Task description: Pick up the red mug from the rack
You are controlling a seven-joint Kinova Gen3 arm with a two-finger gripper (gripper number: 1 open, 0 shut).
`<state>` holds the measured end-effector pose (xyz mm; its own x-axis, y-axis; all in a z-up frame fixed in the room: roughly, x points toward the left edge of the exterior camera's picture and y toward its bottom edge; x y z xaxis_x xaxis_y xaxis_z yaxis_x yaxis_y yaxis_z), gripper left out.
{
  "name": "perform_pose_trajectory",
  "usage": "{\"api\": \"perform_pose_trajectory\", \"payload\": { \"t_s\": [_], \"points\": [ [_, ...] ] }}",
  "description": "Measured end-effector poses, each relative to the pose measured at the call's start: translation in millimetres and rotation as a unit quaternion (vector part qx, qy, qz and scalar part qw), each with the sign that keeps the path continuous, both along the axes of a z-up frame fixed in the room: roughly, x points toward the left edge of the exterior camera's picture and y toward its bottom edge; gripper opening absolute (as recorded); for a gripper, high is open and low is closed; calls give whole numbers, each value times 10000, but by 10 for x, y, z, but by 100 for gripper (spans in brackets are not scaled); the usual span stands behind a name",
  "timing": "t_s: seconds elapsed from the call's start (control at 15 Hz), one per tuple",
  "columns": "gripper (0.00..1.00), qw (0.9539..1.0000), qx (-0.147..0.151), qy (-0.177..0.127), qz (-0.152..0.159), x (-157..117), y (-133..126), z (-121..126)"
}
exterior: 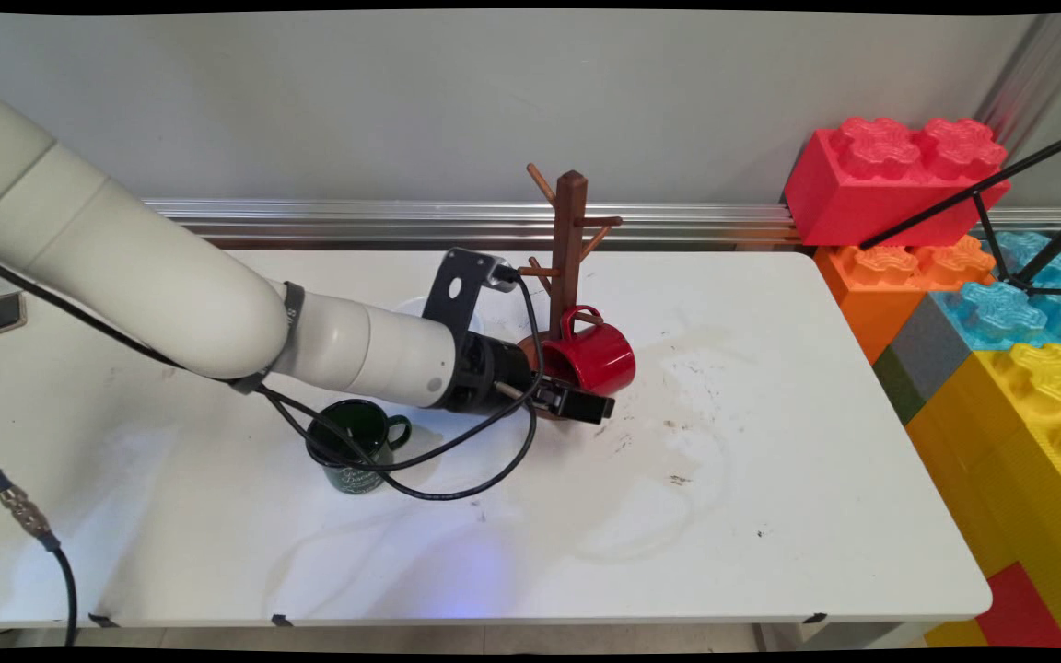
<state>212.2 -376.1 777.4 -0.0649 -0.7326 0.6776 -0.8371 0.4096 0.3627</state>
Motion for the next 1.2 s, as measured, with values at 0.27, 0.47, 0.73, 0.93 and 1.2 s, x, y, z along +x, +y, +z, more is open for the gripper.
{"api": "perform_pose_trajectory", "payload": {
  "t_s": [0.27, 0.47, 0.73, 0.93, 1.2],
  "points": [
    [100, 9999, -26, 109, 111, -60, -46, -55],
    [100, 9996, -10, 177, 198, -92, -63, -86],
    [100, 9992, 13, 270, 311, -137, -86, -123],
    [100, 9987, 18, 328, 383, -159, -107, -148],
    [100, 9983, 24, 377, 442, -176, -118, -164]
  ]
}}
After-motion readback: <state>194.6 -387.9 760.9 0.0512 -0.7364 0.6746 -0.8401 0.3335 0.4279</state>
